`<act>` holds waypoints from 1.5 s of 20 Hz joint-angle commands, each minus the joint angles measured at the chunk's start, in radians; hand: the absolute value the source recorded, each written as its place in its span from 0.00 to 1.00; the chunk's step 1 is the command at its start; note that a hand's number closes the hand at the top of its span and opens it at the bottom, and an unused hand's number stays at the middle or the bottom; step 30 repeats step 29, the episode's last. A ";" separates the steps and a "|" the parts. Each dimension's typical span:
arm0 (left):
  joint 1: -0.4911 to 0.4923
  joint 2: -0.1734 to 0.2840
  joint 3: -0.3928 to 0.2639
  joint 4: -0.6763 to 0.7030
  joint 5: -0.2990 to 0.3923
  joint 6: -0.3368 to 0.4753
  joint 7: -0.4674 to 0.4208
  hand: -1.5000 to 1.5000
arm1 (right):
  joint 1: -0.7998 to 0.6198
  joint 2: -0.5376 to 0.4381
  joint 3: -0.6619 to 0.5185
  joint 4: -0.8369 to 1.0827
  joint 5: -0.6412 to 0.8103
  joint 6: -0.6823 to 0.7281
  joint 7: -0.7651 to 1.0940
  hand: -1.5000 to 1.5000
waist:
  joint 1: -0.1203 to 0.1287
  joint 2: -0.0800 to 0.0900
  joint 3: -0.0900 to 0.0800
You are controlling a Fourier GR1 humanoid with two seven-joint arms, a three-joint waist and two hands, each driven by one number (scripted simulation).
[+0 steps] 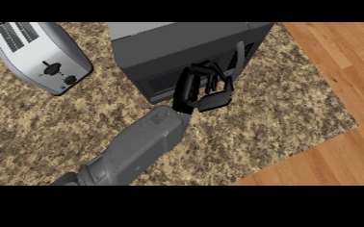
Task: Pick up the milk, place it into the microwave and close the microwave
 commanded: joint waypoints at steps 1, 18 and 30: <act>-0.091 0.000 0.029 0.069 0.021 -0.016 0.024 1.00 | -0.008 -0.010 -0.003 0.032 -0.013 0.015 0.000 0.00 | -0.011 0.012 0.000; -0.105 0.000 -0.013 0.081 0.084 -0.019 -0.012 1.00 | -0.085 -0.062 -0.024 0.194 -0.113 0.090 0.003 0.00 | 0.006 0.019 0.000; -0.123 0.000 -0.032 0.094 0.120 -0.017 -0.027 1.00 | -0.136 -0.113 -0.046 0.281 -0.146 0.127 -0.002 0.00 | 0.006 0.023 0.002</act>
